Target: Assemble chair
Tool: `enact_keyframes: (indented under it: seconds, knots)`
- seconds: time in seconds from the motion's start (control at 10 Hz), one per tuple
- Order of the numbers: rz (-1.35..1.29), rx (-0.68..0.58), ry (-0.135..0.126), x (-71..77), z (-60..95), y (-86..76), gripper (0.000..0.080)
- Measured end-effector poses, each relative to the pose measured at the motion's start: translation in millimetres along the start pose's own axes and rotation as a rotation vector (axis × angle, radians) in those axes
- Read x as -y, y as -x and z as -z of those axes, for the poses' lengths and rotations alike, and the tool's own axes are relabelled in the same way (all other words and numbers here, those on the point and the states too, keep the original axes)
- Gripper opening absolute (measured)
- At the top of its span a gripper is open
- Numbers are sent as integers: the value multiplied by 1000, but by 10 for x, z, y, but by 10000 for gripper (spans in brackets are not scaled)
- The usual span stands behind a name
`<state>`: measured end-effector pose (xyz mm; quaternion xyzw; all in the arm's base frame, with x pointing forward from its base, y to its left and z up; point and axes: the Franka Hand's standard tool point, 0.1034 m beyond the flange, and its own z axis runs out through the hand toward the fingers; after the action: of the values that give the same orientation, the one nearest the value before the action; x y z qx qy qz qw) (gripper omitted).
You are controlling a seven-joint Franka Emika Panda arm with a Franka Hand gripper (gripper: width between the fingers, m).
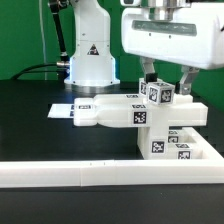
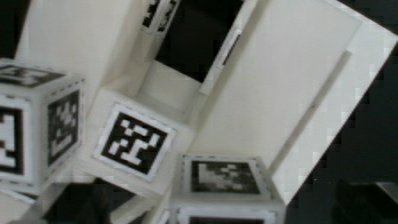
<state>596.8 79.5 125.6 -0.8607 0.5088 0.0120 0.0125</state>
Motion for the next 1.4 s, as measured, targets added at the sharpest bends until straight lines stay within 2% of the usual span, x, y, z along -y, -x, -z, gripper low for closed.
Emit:
enact_keyframes:
  seconds: [0.5, 1.4]
  knots:
    - [553, -3, 0, -7, 3, -26, 648]
    - [1205, -8, 13, -36, 3, -93, 648]
